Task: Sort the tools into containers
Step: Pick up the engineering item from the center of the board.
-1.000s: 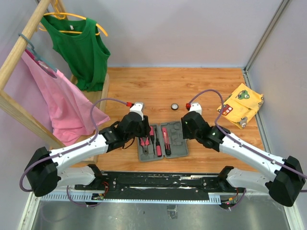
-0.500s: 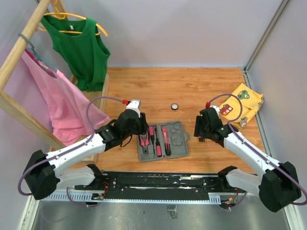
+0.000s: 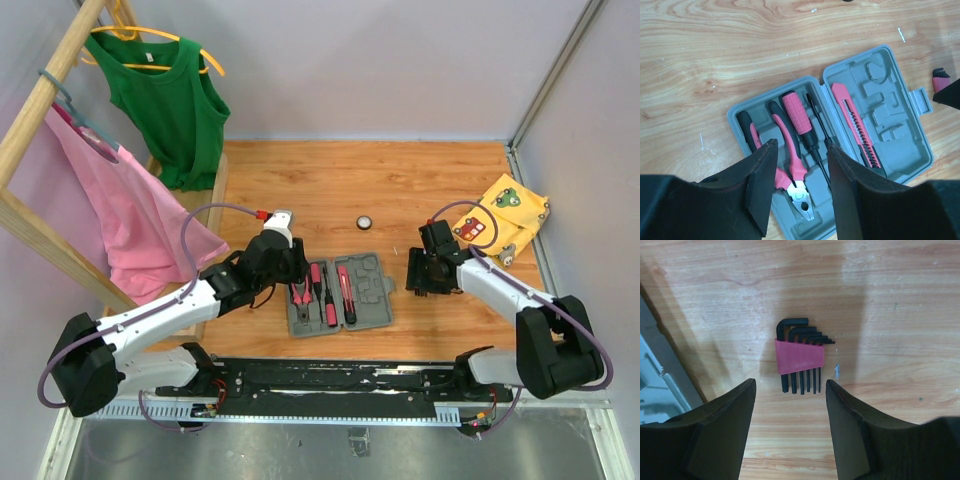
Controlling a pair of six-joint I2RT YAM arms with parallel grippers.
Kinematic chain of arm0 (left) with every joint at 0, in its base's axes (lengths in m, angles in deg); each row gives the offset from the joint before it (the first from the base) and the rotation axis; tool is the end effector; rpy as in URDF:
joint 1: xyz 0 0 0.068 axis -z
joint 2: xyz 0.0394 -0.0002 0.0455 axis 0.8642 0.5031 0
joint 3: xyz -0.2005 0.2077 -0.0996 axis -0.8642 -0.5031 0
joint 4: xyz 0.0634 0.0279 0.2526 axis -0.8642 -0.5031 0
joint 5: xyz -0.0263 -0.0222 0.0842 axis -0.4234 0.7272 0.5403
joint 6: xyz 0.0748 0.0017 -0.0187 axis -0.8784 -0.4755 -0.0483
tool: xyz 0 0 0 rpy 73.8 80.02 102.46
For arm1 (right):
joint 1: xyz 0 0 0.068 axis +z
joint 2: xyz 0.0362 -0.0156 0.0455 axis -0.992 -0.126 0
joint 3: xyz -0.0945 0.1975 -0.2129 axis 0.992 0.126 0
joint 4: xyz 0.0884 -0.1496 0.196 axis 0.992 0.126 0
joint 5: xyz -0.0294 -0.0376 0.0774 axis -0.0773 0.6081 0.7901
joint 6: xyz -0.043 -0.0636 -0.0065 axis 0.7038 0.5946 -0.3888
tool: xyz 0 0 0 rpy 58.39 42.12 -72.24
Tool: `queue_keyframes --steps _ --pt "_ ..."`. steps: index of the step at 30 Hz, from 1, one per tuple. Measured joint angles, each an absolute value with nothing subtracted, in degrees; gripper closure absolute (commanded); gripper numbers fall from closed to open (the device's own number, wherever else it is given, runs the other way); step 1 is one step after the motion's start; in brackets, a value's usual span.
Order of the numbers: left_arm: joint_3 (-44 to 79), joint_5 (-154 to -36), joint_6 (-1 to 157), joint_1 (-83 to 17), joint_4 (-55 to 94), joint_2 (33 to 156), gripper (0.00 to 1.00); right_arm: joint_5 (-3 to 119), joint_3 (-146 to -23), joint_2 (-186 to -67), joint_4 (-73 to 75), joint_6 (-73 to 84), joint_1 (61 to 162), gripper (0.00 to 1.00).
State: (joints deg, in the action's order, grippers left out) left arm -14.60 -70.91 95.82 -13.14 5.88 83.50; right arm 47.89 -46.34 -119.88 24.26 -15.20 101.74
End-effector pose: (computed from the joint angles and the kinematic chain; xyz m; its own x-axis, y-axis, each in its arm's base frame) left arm 0.1852 -0.1700 0.2589 -0.6085 -0.0344 -0.7928 0.2878 0.9215 -0.2608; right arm 0.2298 0.0758 0.1816 -0.8658 0.1905 -0.4626 0.1105 0.9747 0.1944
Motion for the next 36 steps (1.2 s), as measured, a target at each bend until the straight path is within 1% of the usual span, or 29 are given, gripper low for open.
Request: queue_keyframes --steps 12,23,28,36 --pt "-15.4 -71.4 96.0 -13.1 5.9 83.5 0.51 47.6 -47.7 -123.9 23.3 -13.6 101.4 0.43" --pt "-15.6 -72.4 96.7 -13.1 5.9 83.5 0.51 45.9 -49.5 -126.8 22.8 -12.5 101.4 0.51" --pt "-16.2 -72.4 96.7 -13.1 5.9 83.5 0.51 45.1 -50.2 -127.7 22.8 -11.9 101.4 0.52" --pt "-16.3 -72.6 96.9 -13.1 6.0 83.5 0.51 45.0 -50.8 -128.4 22.6 -11.6 101.4 0.66"
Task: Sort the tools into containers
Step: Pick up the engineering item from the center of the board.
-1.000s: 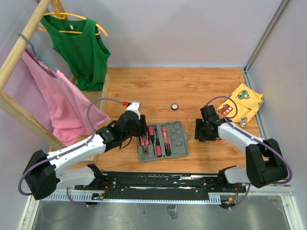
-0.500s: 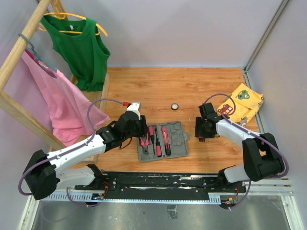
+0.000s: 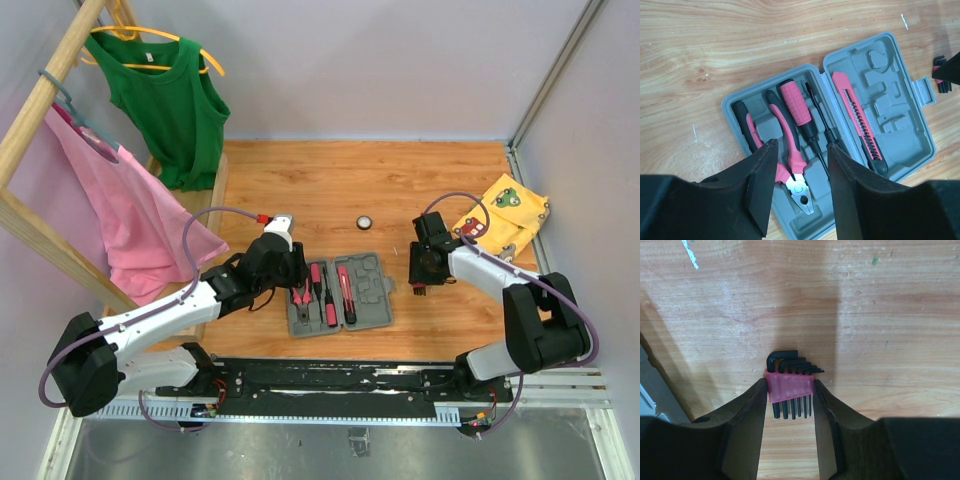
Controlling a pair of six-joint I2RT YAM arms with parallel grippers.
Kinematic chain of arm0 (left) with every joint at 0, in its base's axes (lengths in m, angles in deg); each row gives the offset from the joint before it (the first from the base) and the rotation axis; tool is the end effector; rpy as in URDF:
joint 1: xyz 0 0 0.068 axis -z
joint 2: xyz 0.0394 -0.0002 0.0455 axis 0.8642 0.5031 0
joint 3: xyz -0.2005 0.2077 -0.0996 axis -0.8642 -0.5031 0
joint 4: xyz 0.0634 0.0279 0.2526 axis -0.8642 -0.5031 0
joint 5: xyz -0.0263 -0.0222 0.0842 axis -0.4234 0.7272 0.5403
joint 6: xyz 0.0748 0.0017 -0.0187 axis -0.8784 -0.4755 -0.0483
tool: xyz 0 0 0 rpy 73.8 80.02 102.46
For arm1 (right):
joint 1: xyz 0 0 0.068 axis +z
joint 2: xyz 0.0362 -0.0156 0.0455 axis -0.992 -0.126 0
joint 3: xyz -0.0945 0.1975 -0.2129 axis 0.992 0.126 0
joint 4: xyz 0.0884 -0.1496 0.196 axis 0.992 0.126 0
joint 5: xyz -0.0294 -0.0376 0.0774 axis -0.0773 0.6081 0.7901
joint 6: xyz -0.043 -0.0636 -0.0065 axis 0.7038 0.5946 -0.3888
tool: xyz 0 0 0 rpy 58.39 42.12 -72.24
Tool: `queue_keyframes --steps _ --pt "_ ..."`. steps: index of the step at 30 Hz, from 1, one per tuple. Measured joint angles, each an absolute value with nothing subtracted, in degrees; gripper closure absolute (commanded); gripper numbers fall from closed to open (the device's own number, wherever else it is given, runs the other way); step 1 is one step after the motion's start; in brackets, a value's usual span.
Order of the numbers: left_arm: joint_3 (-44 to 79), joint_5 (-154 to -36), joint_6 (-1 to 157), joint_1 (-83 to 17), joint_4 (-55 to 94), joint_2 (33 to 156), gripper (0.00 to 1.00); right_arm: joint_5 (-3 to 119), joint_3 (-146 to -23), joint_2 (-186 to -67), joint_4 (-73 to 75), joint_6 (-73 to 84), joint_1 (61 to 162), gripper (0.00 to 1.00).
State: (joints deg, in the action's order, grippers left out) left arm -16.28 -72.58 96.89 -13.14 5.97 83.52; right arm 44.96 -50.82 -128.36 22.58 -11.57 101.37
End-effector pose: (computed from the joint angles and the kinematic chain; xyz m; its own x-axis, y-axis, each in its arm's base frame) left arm 0.1816 -0.1690 0.2482 -0.6394 -0.0299 -0.7683 0.2893 0.9164 -0.2765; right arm 0.2604 0.0809 0.1718 -0.8783 0.1297 -0.4603 0.0895 0.9901 0.1082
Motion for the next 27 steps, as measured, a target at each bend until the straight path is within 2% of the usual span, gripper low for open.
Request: queue_keyframes --steps 18,27 --pt "-16.3 -73.8 96.9 -13.2 6.8 83.8 0.52 45.9 -50.5 -118.0 27.2 -10.3 101.5 0.67" --pt "-16.3 -74.3 96.9 -13.2 6.9 84.7 0.52 48.1 -50.5 -112.4 29.7 -10.4 109.1 0.69"
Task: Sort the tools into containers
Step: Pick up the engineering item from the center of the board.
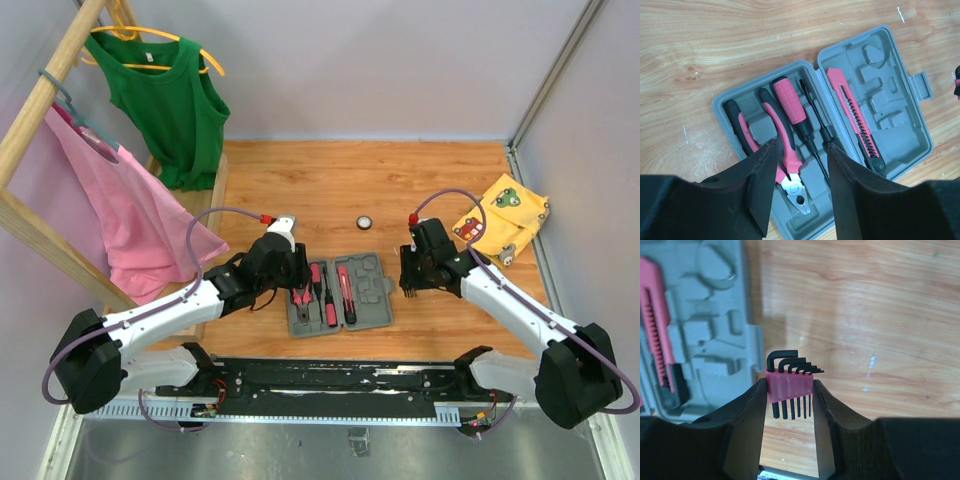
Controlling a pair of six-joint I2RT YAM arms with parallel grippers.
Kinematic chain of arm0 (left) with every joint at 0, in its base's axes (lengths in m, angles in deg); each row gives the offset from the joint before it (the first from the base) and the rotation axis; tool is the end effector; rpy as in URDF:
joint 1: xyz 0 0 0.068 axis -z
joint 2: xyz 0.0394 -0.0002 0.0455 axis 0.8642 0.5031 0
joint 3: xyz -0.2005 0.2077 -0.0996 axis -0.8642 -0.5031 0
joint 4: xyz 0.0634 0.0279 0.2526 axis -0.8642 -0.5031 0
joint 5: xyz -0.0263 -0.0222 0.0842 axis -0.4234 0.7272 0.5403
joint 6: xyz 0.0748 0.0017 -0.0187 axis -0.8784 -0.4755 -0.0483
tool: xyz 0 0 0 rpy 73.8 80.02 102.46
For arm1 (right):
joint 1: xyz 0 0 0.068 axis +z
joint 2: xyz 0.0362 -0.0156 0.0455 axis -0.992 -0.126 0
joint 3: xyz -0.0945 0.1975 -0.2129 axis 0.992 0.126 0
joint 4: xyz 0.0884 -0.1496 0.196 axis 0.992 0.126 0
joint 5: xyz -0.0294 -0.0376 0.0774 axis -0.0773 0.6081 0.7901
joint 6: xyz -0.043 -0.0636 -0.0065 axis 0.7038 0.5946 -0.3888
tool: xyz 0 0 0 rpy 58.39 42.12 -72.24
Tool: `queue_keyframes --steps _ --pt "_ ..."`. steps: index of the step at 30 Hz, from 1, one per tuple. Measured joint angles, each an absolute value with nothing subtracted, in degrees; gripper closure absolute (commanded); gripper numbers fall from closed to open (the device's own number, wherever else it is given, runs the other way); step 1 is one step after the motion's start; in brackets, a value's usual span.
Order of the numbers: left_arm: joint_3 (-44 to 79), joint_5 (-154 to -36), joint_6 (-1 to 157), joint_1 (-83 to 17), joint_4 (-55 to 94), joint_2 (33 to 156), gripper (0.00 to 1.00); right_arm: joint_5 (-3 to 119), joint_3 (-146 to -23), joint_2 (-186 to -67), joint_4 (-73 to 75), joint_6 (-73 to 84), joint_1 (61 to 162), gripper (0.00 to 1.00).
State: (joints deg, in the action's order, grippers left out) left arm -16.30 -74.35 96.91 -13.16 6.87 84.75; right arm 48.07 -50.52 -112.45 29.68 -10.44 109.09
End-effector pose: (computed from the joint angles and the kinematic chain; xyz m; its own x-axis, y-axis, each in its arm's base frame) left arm 0.1833 -0.1736 0.2446 -0.6535 -0.0207 -0.7566 0.3064 0.9068 -0.2895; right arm 0.2102 0.1008 0.2258 -0.8292 0.0211 -0.5585 -0.1068 0.9749 0.1953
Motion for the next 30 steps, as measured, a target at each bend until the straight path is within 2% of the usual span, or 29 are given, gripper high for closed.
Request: queue_keyframes --steps 10,16,19,30 --pt "-16.3 -74.9 97.8 -13.2 7.7 85.1 0.52 50.8 -50.6 -112.4 27.5 -8.4 119.4 0.7" --pt "-16.4 -74.8 98.1 -13.2 7.9 85.0 0.53 53.7 -49.1 -112.7 20.9 -6.2 119.9 0.71" --pt "-16.6 -74.8 98.2 -13.2 7.9 84.7 0.53 55.1 -49.1 -112.9 18.2 -5.5 119.9 0.66" --pt "-17.5 -74.0 98.2 -13.2 7.7 83.5 0.53 58.1 -48.8 -114.2 13.7 5.7 123.2 0.71"
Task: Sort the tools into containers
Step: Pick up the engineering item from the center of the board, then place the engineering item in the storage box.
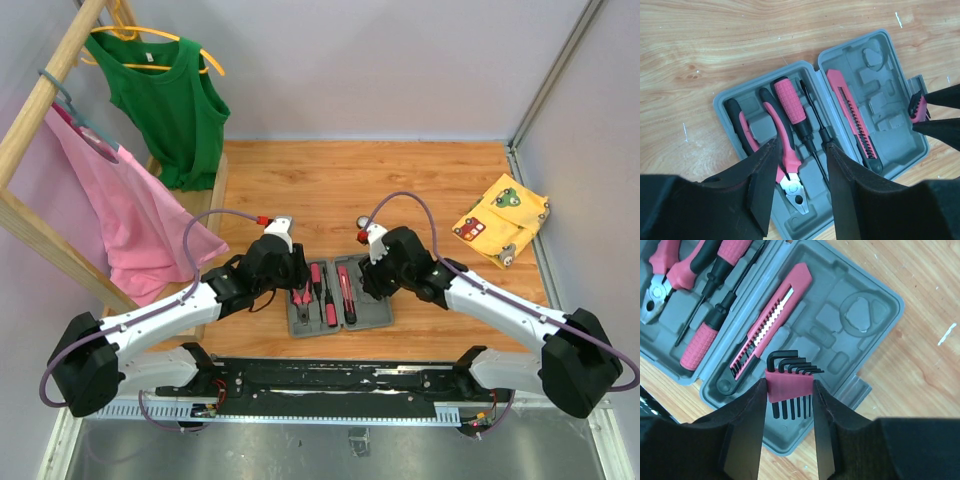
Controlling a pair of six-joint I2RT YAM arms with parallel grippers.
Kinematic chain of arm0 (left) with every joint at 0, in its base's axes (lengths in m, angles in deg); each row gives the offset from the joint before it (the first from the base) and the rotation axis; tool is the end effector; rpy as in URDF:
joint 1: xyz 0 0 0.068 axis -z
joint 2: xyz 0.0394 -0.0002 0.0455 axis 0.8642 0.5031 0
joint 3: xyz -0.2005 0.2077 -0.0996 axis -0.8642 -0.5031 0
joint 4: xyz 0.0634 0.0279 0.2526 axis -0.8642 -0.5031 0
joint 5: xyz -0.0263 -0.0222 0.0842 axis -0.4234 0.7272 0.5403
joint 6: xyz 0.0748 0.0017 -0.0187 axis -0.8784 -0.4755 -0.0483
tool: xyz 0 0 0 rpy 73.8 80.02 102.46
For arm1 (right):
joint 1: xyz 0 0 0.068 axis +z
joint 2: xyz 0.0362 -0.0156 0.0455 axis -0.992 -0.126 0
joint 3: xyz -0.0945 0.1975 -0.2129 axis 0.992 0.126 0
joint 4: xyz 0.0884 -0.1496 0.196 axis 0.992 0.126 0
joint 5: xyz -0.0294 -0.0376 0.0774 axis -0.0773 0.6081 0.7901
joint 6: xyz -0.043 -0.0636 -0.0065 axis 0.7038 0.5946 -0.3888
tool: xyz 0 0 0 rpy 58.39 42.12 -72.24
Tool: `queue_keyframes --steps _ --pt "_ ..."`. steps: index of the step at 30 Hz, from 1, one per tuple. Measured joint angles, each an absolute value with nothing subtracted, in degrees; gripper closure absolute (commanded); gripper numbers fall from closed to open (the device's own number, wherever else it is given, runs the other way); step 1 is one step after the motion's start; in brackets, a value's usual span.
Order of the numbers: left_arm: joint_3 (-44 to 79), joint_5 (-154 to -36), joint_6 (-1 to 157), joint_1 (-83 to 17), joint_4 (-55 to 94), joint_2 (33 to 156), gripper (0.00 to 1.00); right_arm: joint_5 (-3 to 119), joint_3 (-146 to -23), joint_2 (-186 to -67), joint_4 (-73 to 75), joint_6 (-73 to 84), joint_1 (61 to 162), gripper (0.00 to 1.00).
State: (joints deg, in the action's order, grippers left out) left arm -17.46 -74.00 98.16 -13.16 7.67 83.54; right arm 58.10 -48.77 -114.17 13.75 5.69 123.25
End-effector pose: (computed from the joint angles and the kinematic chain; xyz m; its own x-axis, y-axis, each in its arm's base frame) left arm 0.1805 -0.1700 0.2438 -0.6501 -0.0500 -0.7582 0.2916 0.9050 -0.3097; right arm 0.1921 0.1753 0.2351 -0.5820 -0.3461 -0.7358 -0.6551 0.7357 0.1721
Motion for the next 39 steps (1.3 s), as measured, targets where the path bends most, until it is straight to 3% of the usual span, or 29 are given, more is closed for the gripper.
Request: queue_keyframes --steps 17,39 --pt "-17.9 -73.6 98.2 -13.2 7.6 82.7 0.53 66.1 -48.1 -114.8 21.3 43.4 132.1 0.75" --pt "-18.3 -73.5 99.8 -13.2 7.1 81.9 0.53 66.8 -51.4 -119.4 29.3 57.5 132.1 0.69"
